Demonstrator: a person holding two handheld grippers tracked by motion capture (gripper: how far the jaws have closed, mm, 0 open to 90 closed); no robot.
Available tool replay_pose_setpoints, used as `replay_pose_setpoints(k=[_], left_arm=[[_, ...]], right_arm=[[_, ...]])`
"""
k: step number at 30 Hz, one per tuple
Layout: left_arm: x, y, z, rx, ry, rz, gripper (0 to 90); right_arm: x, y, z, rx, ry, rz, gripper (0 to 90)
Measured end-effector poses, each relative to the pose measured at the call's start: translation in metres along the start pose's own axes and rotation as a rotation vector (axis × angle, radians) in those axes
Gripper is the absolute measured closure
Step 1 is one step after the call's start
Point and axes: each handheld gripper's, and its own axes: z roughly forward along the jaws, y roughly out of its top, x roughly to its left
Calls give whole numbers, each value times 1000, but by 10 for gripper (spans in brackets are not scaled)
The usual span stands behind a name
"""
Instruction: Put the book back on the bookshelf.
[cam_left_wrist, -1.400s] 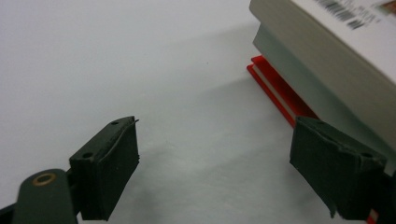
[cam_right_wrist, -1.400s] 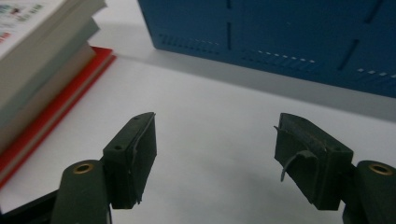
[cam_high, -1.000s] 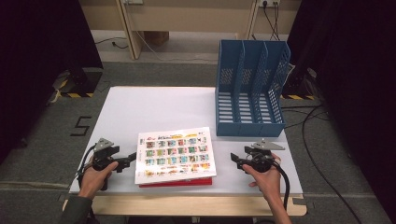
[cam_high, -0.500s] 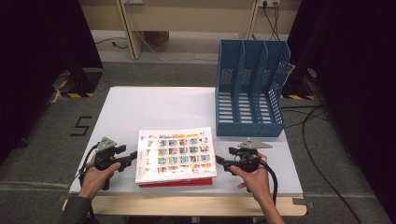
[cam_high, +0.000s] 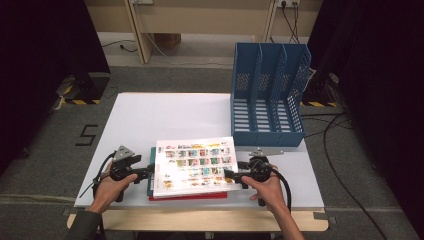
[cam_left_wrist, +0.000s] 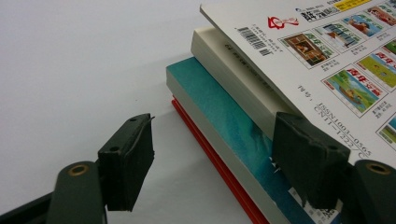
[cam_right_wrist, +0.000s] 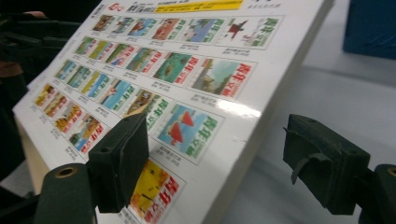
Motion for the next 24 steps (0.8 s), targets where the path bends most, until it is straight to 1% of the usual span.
replay_pose_setpoints(k=[1, 2, 3, 4, 5, 6, 7, 8, 10, 11, 12, 14, 16, 18, 20, 21, 22, 23, 24], left_arm=[[-1, 0, 0, 2, -2, 1, 288], [-1, 0, 0, 2, -4, 0, 288], [-1, 0, 1, -2, -5, -7, 288], [-1, 0, 1, -2, -5, -7, 288], [-1, -1, 1, -4, -5, -6, 289], [-1, -1, 1, -4, -5, -6, 289], [0, -1, 1, -2, -8, -13, 288], [0, -1, 1, -2, -8, -13, 289], [0, -1, 1, -4, -7, -17, 289], [0, -2, 1, -5, -11, -22, 289], [1, -2, 1, -4, -15, -29, 289], [1, -2, 1, -5, -15, -33, 290], [0, -3, 1, -9, -21, -39, 307], [0, -4, 0, -15, -32, -45, 344], [-1, -4, 0, -17, -41, -37, 378], [-2, -4, 0, -21, -51, -37, 445], [-3, -4, 0, -23, -58, -37, 445], [-5, -4, 1, -27, -56, -23, 458], [-6, -3, 1, -29, -51, -13, 466]], right_arm=[[-3, 1, 4, 6, 28, 18, 226], [-3, 1, 4, 6, 28, 18, 226], [-6, 1, 7, 18, 63, 55, 222], [-6, 1, 7, 18, 63, 55, 222], [-8, 2, 11, 27, 92, 71, 232], [-8, 2, 11, 27, 92, 71, 232], [-9, 3, 16, 34, 128, 93, 247], [-9, 3, 16, 34, 128, 93, 247], [-11, 4, 17, 38, 141, 111, 268], [-10, 5, 16, 38, 136, 102, 286], [-9, 7, 13, 31, 127, 85, 334], [-8, 8, 8, 11, 122, 75, 406], [-6, 11, 3, -15, 132, 63, 444], [-3, 15, 0, -28, 141, 44, 452], [-2, 19, -2, -40, 179, 46, 476], [-1, 25, -3, -41, 245, 70, 528], [-1, 25, -3, -41, 245, 70, 528], [0, 28, -3, -43, 267, 77, 536], [6, 34, -3, -1, 270, 50, 539]])
